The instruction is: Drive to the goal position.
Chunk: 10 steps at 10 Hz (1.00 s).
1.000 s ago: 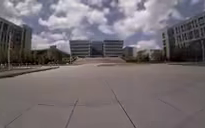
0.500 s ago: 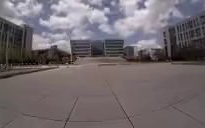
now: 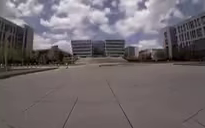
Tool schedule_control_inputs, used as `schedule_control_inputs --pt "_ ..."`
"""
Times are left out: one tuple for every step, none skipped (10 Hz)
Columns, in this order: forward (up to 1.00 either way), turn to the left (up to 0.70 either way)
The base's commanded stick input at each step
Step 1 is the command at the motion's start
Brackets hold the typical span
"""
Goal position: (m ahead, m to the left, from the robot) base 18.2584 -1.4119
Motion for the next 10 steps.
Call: schedule_control_inputs --pt "0.70 0.00" --pt "0.70 0.00" --pt "0.70 0.00" --pt "0.70 0.00" --pt "0.70 0.00" --pt "0.70 0.00" --pt "0.70 0.00" --pt "0.70 0.00" --pt "0.70 0.00" --pt "0.70 0.00"
